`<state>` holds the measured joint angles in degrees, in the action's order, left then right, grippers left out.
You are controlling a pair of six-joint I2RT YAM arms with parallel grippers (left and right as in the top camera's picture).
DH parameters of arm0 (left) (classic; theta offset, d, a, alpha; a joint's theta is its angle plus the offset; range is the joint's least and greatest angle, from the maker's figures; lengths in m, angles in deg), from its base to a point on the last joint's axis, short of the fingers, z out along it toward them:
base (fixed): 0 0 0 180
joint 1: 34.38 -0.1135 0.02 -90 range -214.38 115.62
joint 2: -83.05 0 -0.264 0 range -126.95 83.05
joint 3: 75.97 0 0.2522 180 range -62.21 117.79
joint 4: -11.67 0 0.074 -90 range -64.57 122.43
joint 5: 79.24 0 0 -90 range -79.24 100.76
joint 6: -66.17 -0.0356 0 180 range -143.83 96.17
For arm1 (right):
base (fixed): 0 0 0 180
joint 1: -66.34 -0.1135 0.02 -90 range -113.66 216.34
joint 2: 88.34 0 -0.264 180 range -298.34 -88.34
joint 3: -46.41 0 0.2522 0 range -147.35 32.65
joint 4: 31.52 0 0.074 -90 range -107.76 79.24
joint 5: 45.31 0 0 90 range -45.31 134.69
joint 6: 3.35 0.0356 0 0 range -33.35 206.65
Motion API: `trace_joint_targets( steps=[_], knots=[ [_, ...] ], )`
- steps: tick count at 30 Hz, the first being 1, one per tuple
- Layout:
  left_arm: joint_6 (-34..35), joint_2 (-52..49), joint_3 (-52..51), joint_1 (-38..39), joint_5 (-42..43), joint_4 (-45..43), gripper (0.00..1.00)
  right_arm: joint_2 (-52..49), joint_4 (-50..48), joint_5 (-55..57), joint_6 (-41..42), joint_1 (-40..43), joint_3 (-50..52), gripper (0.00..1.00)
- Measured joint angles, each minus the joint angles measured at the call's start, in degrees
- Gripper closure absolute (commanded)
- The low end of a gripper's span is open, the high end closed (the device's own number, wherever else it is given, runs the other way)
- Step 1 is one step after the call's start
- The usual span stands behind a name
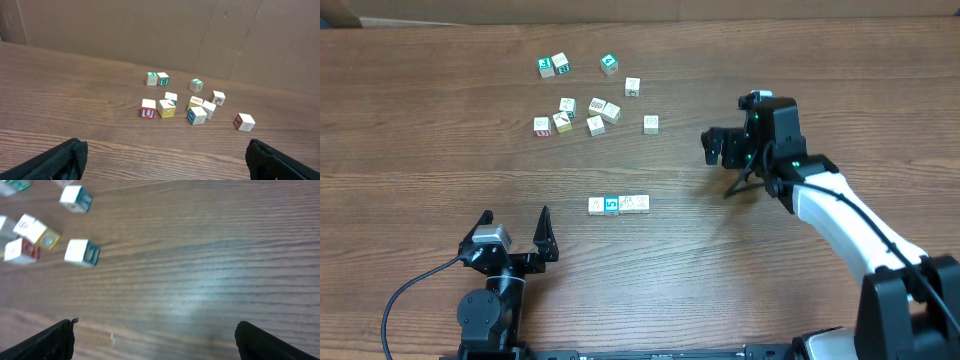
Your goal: Form a horizontal line
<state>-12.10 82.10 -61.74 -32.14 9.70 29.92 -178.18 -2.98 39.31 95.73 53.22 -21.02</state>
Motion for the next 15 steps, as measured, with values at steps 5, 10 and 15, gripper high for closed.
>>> trace_joint_targets(
  steps=[5, 10, 15],
  knots=[
    [0.0, 0.0, 0.0, 0.0, 0.0, 0.0, 0.0, 5.49, -3.39, -1.57, -2.05, 0.02, 5.97, 0.0],
    [0.0, 0.0, 0.0, 0.0, 0.0, -0.02, 0.0, 13.64, -10.71, -1.92, -2.86, 0.02, 14.23, 0.0],
    [0.0, 0.0, 0.0, 0.0, 0.0, 0.0, 0.0, 22.4, -19.69, -2.01, -3.13, 0.04, 22.73, 0.0]
  ],
)
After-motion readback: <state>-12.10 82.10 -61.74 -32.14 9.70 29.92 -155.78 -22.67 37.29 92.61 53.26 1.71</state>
